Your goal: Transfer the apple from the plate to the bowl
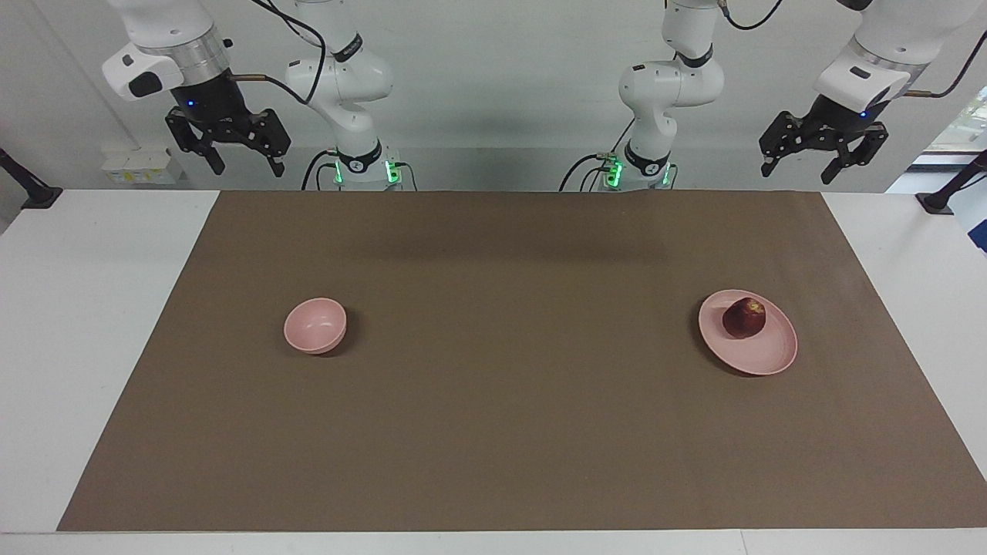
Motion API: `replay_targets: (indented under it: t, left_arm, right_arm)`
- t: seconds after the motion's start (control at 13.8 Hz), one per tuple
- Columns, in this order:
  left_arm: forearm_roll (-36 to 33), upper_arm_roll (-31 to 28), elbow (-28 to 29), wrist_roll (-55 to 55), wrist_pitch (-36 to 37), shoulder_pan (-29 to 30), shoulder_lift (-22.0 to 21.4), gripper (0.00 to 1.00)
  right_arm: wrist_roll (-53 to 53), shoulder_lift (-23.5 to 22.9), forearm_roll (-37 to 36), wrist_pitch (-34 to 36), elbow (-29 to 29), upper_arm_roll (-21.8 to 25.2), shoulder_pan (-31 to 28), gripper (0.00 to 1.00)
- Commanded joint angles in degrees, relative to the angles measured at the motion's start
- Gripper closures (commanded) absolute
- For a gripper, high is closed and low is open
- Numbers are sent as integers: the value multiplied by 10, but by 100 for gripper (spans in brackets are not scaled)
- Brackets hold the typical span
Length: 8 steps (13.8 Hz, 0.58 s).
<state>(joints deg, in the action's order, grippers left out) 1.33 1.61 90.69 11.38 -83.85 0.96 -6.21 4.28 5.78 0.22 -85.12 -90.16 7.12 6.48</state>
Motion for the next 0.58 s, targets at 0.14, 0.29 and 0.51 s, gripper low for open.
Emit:
replay_targets:
  t: [0.14, 0.29, 0.51]
  left_arm:
    - [-8, -1, 20, 3, -17, -3, -16, 0]
    - [-8, 0, 17, 4, -15, -3, -14, 0]
    - [-8, 1, 17, 4, -11, -4, -14, 0]
  right_arm:
    - [-14, 8, -2, -12, -13, -1, -2, 0]
    - [-14, 8, -2, -11, -13, -1, -1, 0]
    - [-11, 8, -1, -11, -13, -1, -2, 0]
